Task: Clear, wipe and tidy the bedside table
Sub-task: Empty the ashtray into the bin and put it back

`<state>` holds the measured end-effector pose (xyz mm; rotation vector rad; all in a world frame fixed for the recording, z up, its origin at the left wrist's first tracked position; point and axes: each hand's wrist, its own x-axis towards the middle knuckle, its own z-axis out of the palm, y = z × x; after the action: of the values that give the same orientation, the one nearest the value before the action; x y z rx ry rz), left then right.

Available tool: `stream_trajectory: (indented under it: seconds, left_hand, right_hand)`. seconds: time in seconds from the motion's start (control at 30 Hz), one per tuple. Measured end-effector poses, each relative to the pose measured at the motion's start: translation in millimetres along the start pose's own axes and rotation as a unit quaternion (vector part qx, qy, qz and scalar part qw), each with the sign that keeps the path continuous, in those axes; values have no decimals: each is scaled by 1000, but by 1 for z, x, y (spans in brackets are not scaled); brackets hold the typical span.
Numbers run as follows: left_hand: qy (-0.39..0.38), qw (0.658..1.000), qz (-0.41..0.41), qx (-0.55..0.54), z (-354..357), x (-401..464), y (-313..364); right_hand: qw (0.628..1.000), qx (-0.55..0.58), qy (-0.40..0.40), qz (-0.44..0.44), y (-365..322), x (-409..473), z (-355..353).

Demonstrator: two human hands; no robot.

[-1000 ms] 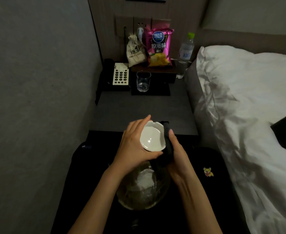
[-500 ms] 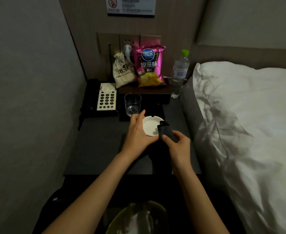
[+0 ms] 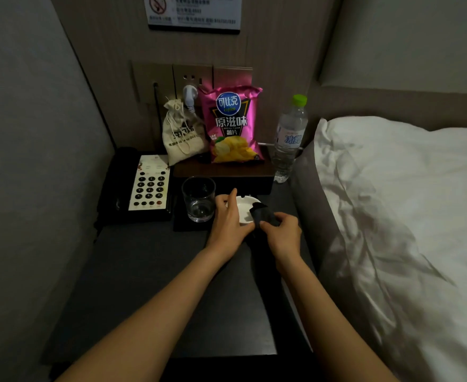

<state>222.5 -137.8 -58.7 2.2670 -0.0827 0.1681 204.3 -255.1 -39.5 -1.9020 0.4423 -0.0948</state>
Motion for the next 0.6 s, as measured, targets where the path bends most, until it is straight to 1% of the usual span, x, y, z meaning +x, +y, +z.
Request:
stream_trajectory:
  seconds: [0.2, 0.33, 0.4, 0.5, 0.6]
  left_hand:
    - [15, 997, 0, 70, 5, 6, -3]
    - [31, 993, -6, 115, 8, 8, -2]
    - [28, 990, -14, 138, 9, 8, 2]
    - [14, 988, -28, 154, 9, 4, 9]
    - [18, 988, -19, 155, 4, -9, 20]
  right_hand:
    - [1000, -4, -18, -16, 0, 6, 0]
    - [998, 26, -54, 0, 2, 1, -3]
    - [996, 54, -64, 4, 1, -4, -6]
    - [992, 111, -58, 20, 0, -13, -14]
    - [973, 210, -67, 71, 1, -25, -25]
